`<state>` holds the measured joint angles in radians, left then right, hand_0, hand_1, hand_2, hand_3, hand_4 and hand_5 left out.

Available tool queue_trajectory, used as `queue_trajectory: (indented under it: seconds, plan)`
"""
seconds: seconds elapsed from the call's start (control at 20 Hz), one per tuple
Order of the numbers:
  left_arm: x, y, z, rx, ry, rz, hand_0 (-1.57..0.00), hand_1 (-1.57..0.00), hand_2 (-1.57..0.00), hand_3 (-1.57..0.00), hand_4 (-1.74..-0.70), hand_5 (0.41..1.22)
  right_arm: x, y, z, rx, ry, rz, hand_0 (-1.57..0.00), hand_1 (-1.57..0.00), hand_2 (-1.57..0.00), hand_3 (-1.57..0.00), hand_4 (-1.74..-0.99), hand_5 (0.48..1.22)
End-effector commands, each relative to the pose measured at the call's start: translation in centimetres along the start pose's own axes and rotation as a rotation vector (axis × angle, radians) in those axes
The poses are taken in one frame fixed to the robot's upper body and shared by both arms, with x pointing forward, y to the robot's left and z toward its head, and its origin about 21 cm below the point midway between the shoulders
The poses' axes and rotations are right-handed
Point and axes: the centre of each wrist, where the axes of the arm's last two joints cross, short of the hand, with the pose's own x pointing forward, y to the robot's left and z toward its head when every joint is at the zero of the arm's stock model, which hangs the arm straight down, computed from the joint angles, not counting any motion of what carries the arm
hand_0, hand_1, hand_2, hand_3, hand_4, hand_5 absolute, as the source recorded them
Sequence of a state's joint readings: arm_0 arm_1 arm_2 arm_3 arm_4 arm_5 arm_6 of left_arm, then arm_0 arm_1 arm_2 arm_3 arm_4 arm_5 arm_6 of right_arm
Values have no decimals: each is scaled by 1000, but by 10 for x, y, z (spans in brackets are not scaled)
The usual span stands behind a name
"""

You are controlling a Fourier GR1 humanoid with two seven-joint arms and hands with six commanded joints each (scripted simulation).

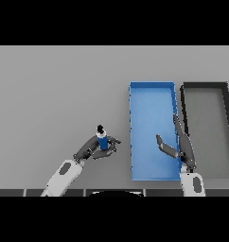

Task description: Pick up the blue pipe and place it into the blue bin.

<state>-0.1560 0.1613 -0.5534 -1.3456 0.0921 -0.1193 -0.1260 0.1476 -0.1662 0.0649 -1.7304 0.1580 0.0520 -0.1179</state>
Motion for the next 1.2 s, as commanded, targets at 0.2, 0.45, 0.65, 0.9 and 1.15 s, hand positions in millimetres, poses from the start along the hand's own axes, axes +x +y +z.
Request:
queue_trajectory:
  seconds: [0.2,0.45,0.65,0.9,1.15]
  plan:
    - [3,-6,-2,1,-49,-52,-1317,-1356,-1386,-1378,-1513,1139,-4,-1,-5,5,18,-18,1,1,1,1,-1222,646]
    - [24,-13,-11,18,-167,-48,-1488,-1501,-1510,-1508,-1474,1194,-2,-1,-2,8,19,-34,1,1,1,1,-1225,630]
    - [53,-14,-16,-5,-257,-43,-1537,-1542,-1546,-1545,-1467,1210,-1,-3,-3,3,7,-7,1,1,1,1,-1213,639]
    - [85,-20,-20,-72,-320,-64,-1560,-1562,-1563,-1563,-1466,1217,-3,-5,-4,6,22,22,1,1,1,1,-1170,644]
    - [91,-19,-22,-87,-285,-69,-1567,-1568,-1568,-1568,-1466,1220,-6,-8,-2,-14,20,24,1,1,1,1,-1145,643]
